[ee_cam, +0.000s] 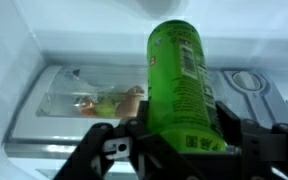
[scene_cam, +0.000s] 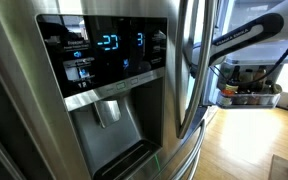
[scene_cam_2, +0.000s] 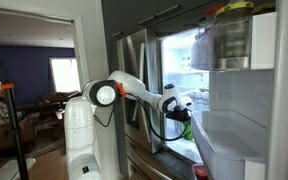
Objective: Move the green bottle to the middle shelf
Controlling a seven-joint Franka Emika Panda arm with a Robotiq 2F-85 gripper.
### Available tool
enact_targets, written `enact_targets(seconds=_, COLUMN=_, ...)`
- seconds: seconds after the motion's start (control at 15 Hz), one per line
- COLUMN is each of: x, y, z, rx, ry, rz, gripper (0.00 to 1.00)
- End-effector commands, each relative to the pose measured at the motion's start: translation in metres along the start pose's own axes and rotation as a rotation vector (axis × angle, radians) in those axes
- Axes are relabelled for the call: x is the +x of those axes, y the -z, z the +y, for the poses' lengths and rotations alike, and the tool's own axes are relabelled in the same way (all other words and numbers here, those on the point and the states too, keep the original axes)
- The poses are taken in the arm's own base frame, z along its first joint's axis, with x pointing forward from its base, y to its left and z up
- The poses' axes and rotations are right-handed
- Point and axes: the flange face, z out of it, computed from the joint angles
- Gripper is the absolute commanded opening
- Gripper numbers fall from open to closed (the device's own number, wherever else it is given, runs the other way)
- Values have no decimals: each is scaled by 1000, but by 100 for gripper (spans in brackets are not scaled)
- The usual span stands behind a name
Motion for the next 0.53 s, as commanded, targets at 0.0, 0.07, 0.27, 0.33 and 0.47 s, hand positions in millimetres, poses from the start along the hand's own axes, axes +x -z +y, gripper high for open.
enact_targets(seconds=0.0, x=13, y=53, z=17, rx=-27, ry=-19, rz=17, gripper=40)
enact_targets(seconds=0.07, x=22, y=63, z=22, rx=-27, ry=-13, rz=40, gripper=40)
enact_targets(seconds=0.27, x=27, y=69, z=20, rx=-27, ry=-19, rz=71, gripper=65)
enact_targets(seconds=0.33, x=30, y=73, z=22, rx=-29, ry=-20, rz=75, gripper=65)
enact_targets(seconds=0.47, x=31, y=73, z=22, rx=-29, ry=-21, rz=75, gripper=65)
